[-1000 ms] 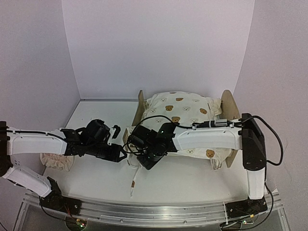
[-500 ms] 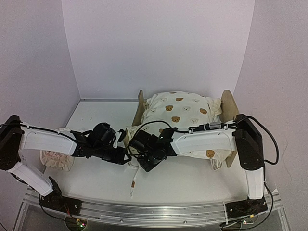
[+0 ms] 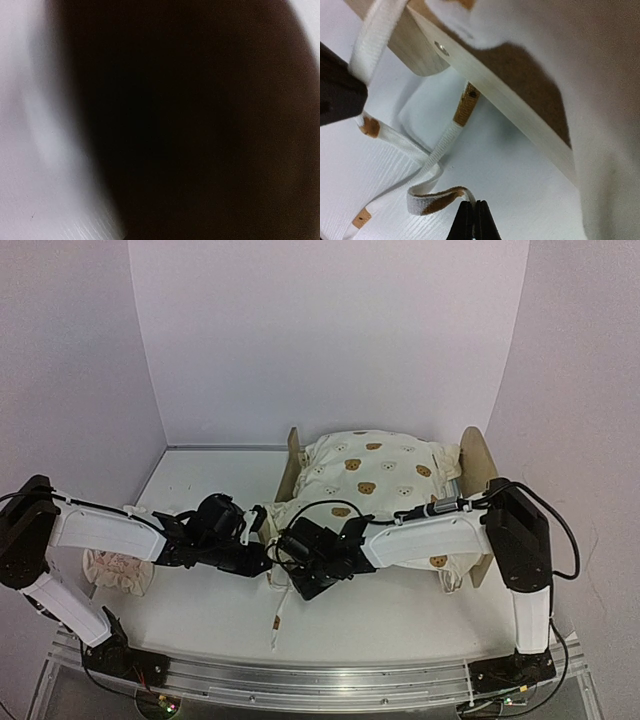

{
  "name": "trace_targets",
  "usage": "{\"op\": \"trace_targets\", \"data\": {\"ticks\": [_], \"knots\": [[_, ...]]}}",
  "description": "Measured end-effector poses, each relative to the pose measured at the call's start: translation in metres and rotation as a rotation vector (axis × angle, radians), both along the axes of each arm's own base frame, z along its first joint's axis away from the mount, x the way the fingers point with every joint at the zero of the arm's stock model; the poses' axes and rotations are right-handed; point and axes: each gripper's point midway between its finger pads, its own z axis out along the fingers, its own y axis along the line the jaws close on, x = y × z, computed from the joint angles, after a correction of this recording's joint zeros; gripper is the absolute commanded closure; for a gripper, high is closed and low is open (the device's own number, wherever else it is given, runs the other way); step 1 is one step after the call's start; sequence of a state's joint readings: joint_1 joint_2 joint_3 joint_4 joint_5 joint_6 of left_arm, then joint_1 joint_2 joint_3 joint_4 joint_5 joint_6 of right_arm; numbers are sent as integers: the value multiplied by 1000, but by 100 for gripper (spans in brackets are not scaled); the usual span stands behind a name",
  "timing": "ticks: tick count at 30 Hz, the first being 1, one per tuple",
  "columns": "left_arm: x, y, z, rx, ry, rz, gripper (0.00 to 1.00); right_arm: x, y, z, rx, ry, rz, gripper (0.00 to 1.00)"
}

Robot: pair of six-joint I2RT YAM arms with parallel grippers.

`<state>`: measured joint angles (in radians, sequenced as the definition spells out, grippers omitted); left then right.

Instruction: Set up the pet bed

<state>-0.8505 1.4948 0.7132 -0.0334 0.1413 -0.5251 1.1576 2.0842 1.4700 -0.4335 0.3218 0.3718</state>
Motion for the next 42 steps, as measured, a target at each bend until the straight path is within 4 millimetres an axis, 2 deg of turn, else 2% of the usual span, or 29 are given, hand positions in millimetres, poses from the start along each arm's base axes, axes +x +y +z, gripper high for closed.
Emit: {"op": "trace_targets", "data": {"ticks": [8, 19, 37, 40, 42], "knots": [[-2, -1, 1, -8, 8, -9, 95, 8, 8, 10, 118, -16, -48, 100], [-9, 0, 3, -9, 30, -23, 92, 16, 14, 5, 221, -13, -92, 100], [-14, -3, 18, -57, 37, -32, 90, 22, 34, 18, 347, -3, -84, 100], [-14, -3, 18, -57, 38, -32, 86, 23, 37, 17, 362, -1, -84, 100], [-14, -3, 18, -56, 39, -28, 78, 24, 41, 14, 369, 2, -86, 100]]}}
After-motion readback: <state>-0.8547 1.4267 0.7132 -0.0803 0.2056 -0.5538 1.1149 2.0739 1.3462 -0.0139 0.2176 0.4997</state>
